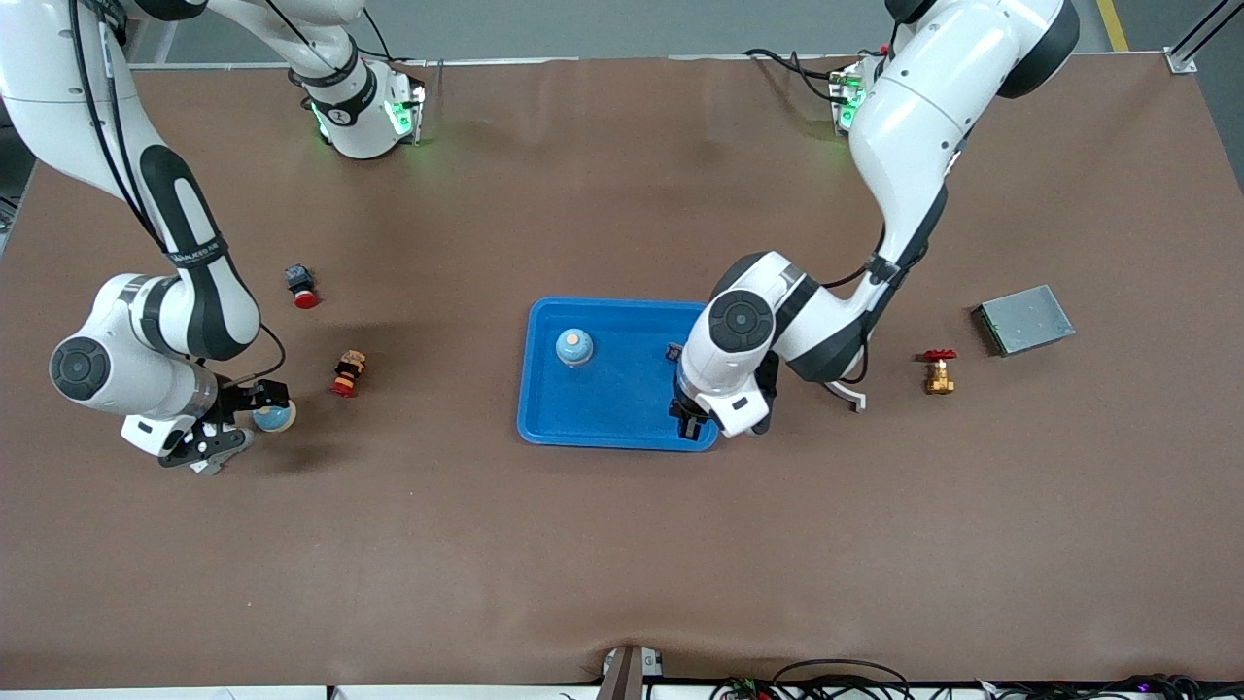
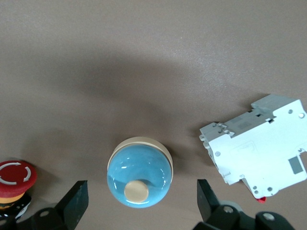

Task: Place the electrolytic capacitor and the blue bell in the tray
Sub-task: 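Release the capacitor in the tray while the right gripper grasps the second bell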

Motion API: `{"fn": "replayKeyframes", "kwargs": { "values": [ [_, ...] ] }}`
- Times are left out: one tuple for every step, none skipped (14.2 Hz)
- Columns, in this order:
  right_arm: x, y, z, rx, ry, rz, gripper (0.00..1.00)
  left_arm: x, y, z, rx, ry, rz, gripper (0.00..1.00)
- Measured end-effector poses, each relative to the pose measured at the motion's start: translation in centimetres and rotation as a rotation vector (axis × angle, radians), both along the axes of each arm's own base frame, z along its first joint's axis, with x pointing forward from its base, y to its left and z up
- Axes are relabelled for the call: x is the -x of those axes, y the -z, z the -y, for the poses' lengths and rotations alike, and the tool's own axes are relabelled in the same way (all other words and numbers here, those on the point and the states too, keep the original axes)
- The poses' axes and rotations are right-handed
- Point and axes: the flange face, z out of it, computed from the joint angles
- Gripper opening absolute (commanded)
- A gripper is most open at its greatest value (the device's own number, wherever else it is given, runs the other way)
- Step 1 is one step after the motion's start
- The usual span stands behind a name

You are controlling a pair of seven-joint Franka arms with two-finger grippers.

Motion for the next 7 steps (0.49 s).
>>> {"fn": "replayKeyframes", "kwargs": {
  "values": [
    [0.0,0.1,0.0,0.000,0.000,0.000,1.00,0.5,0.9,0.5,-0.010,0.011,-0.005,0.00],
    [0.0,0.2,0.0,0.000,0.000,0.000,1.00,0.9,1.7,1.0,-0.027,0.021,-0.004,0.00],
    [0.0,0.3,0.0,0.000,0.001,-0.001,1.00,1.3,2.4,1.3,-0.047,0.031,0.000,0.00],
    [0.0,0.3,0.0,0.000,0.001,-0.001,1.00,1.7,3.1,1.7,-0.062,0.038,0.001,0.00],
    [0.0,0.3,-0.1,-0.001,0.002,-0.001,1.00,2.0,3.6,1.9,-0.071,0.042,0.002,0.02],
    [0.0,0.4,-0.1,-0.001,0.004,-0.002,1.00,2.2,4.0,2.0,-0.074,0.045,0.000,0.28],
    [0.0,0.5,-0.2,-0.002,0.005,-0.004,1.00,2.2,4.3,2.0,-0.076,0.045,-0.002,0.72]
  ]
}}
